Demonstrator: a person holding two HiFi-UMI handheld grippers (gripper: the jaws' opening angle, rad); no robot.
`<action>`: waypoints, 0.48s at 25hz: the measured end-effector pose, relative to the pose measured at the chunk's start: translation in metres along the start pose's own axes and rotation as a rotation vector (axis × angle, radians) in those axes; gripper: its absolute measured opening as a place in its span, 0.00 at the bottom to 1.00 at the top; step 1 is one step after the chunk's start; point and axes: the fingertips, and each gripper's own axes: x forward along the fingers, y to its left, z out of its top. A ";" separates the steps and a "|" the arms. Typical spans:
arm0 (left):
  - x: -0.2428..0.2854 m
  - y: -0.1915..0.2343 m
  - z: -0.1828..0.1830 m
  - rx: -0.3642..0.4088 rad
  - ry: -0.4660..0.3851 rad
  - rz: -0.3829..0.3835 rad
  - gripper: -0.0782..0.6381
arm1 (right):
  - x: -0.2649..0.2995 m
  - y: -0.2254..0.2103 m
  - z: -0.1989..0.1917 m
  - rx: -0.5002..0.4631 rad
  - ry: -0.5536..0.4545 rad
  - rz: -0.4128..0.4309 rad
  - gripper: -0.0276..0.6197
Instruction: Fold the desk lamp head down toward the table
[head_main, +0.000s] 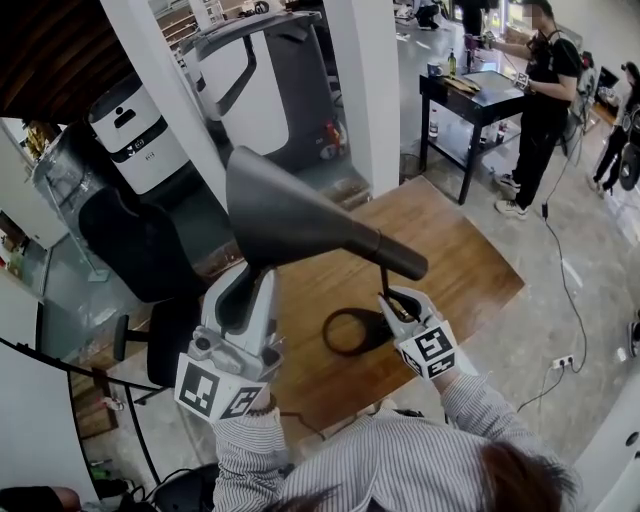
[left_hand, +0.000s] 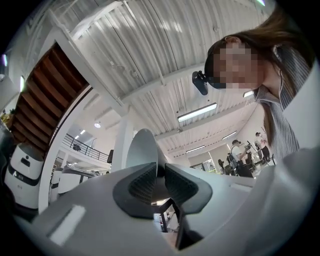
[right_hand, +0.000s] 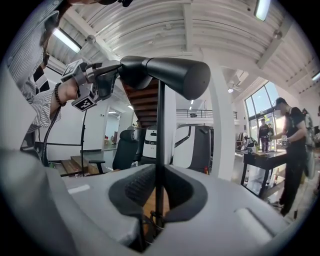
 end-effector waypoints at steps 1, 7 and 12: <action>0.000 0.001 0.000 -0.013 -0.003 -0.006 0.19 | 0.000 0.000 0.000 0.004 -0.001 0.004 0.12; -0.003 0.003 -0.006 -0.032 0.007 -0.021 0.18 | 0.001 0.000 -0.001 0.011 0.002 0.025 0.11; -0.015 0.008 -0.021 -0.079 0.035 0.003 0.18 | 0.001 -0.001 0.001 0.008 0.007 0.039 0.11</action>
